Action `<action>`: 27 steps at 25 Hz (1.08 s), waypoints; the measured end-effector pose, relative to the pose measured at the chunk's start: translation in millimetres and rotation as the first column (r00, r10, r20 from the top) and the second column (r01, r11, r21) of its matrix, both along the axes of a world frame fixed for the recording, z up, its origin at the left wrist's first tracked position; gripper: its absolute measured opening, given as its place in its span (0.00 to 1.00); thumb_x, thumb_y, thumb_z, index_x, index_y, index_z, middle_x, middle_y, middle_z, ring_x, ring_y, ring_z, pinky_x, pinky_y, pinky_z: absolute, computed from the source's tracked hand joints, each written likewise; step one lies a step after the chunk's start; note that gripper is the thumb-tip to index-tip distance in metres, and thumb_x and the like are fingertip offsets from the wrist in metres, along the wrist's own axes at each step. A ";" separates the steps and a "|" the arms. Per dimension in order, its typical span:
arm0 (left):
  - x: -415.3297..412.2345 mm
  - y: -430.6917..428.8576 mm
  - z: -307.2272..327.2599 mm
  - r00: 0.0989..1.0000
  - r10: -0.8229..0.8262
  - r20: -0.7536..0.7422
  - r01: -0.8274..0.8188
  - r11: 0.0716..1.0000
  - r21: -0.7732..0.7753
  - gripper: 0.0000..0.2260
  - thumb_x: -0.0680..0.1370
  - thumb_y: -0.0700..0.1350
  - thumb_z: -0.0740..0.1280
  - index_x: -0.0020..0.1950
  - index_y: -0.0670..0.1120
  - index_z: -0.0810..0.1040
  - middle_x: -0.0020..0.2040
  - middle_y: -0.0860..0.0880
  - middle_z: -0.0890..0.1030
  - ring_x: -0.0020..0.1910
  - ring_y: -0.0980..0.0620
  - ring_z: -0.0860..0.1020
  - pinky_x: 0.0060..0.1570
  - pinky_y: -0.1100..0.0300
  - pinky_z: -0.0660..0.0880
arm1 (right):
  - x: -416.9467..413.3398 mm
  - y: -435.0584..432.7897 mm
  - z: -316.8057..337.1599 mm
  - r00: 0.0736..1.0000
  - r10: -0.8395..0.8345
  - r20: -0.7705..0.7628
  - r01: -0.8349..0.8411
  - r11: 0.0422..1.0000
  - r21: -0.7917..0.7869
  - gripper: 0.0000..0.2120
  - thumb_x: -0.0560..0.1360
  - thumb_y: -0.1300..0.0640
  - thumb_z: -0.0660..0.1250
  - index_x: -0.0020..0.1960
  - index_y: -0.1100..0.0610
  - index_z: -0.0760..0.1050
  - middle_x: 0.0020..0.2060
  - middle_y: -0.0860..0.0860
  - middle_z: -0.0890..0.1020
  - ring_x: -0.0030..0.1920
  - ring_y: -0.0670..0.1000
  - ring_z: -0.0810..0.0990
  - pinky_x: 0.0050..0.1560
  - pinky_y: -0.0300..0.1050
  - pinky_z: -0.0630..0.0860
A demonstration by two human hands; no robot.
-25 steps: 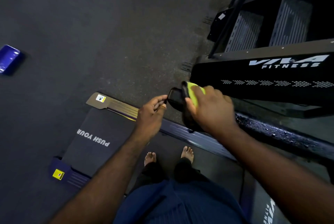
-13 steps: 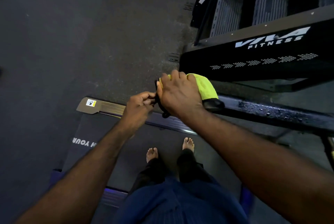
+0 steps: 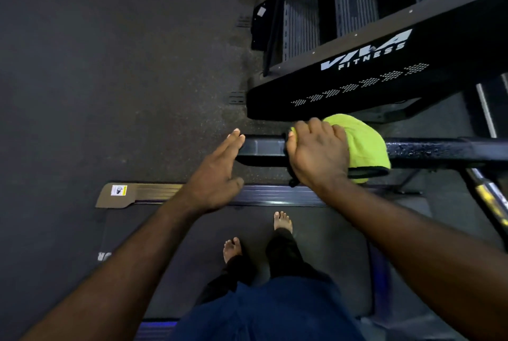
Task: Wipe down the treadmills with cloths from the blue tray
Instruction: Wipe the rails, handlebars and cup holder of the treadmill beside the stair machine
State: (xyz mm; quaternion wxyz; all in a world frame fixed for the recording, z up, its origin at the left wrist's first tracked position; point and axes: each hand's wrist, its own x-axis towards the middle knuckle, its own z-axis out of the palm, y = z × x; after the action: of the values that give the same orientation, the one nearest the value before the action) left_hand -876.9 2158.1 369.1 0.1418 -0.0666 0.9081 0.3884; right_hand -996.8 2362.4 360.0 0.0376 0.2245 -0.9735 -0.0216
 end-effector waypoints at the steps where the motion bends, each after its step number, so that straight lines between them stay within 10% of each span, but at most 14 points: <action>1: -2.4 -6.8 1.0 0.999 0.036 -0.009 -0.035 0.999 0.028 0.40 0.75 0.33 0.68 0.85 0.46 0.57 0.85 0.53 0.55 0.82 0.59 0.53 0.72 0.78 0.46 | 10.9 -21.9 -3.2 1.000 0.012 0.014 -0.012 0.999 -0.034 0.17 0.83 0.45 0.55 0.54 0.54 0.78 0.47 0.56 0.80 0.49 0.61 0.78 0.55 0.57 0.69; 6: -31.2 -16.4 0.6 0.979 0.177 -0.101 -0.174 0.984 0.039 0.28 0.79 0.42 0.69 0.79 0.45 0.66 0.68 0.46 0.78 0.70 0.50 0.73 0.71 0.59 0.65 | 24.4 -70.8 -5.3 0.984 0.175 0.026 -0.169 0.974 -0.148 0.15 0.82 0.44 0.58 0.53 0.52 0.78 0.46 0.54 0.80 0.48 0.60 0.79 0.53 0.57 0.68; 9: -67.0 4.4 2.1 0.978 -0.079 -0.191 0.050 0.987 -0.154 0.30 0.82 0.61 0.59 0.77 0.42 0.69 0.66 0.43 0.75 0.69 0.45 0.71 0.71 0.52 0.64 | 7.2 -2.9 -6.5 0.988 0.148 -0.030 -0.151 0.982 -0.111 0.17 0.83 0.42 0.57 0.58 0.51 0.78 0.47 0.54 0.80 0.50 0.61 0.80 0.59 0.59 0.70; 14: -104.6 36.4 -10.1 0.821 -0.567 -0.065 0.471 0.738 -0.484 0.43 0.79 0.77 0.51 0.78 0.42 0.66 0.73 0.42 0.74 0.72 0.42 0.71 0.75 0.44 0.65 | -56.6 156.8 5.1 0.984 -0.180 0.000 0.179 0.977 0.115 0.19 0.84 0.39 0.50 0.59 0.48 0.75 0.52 0.52 0.81 0.61 0.58 0.79 0.76 0.80 0.50; 19: -106.8 38.1 -18.5 0.823 -0.567 0.010 0.499 0.716 -0.488 0.42 0.80 0.76 0.49 0.82 0.46 0.57 0.80 0.43 0.68 0.79 0.44 0.65 0.80 0.43 0.60 | -46.3 135.0 4.6 0.888 -0.453 0.076 0.453 0.891 0.014 0.21 0.80 0.39 0.53 0.59 0.48 0.79 0.57 0.54 0.81 0.64 0.60 0.75 0.72 0.73 0.60; 27: -135.9 36.5 -18.3 0.683 -0.730 0.024 0.678 0.621 -0.395 0.41 0.82 0.72 0.51 0.86 0.46 0.49 0.85 0.46 0.58 0.84 0.51 0.54 0.83 0.47 0.52 | -43.7 144.7 -11.5 0.997 -0.053 0.055 0.055 0.997 -0.050 0.26 0.82 0.29 0.53 0.70 0.38 0.77 0.77 0.52 0.72 0.79 0.59 0.68 0.75 0.72 0.59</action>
State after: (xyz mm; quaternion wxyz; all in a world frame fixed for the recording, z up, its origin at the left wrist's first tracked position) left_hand -1012.8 2194.6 350.8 0.2037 0.2965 0.9245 0.1256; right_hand -1040.4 2507.1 348.5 0.0165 0.1976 -0.9801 0.0088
